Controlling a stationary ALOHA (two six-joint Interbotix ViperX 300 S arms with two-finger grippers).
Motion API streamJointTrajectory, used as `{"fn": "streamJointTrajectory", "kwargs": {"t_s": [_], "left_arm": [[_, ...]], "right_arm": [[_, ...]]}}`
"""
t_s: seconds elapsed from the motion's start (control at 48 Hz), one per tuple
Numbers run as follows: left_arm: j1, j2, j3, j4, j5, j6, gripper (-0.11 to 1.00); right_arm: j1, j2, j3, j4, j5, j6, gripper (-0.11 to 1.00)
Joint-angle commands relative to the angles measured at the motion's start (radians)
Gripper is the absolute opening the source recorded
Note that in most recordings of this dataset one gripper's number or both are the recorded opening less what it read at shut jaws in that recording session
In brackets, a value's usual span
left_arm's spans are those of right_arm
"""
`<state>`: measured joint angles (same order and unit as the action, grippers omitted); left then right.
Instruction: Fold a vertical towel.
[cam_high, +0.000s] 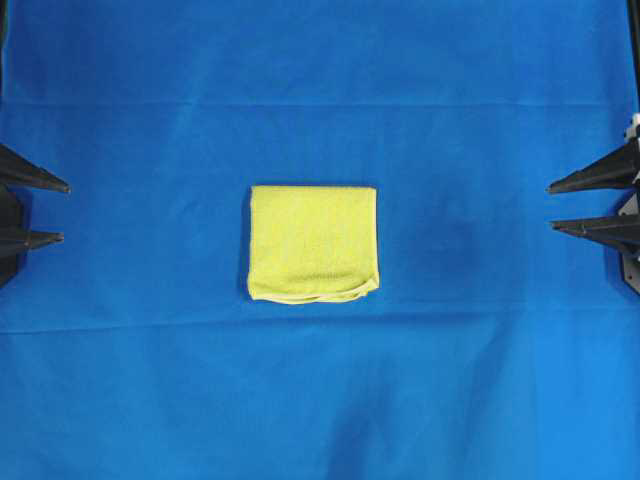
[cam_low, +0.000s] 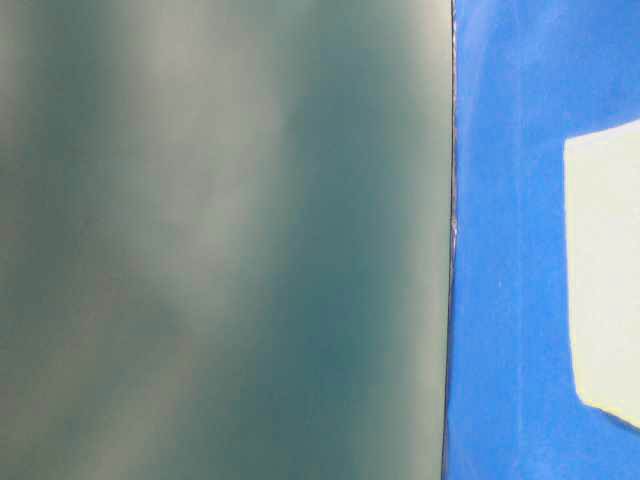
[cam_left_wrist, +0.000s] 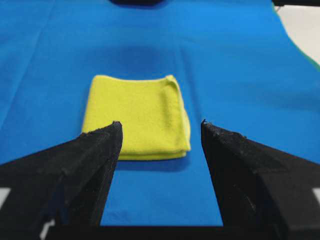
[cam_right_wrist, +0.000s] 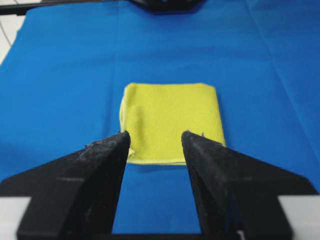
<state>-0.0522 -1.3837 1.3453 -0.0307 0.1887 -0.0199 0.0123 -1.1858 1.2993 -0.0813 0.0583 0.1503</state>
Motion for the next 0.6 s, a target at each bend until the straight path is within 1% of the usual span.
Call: {"fn": "streamJointTrajectory", "kwargs": {"t_s": [0.0, 0.583], "left_arm": [[0.005, 0.006, -0.012, 0.003, -0.005, -0.002, 0.62], [0.005, 0.006, -0.012, 0.003, -0.005, -0.002, 0.62]], "right_arm": [[-0.002, 0.014, -0.011, -0.002, -0.002, 0.000, 0.53], [-0.002, 0.014, -0.012, -0.002, 0.005, 0.000, 0.53]]}}
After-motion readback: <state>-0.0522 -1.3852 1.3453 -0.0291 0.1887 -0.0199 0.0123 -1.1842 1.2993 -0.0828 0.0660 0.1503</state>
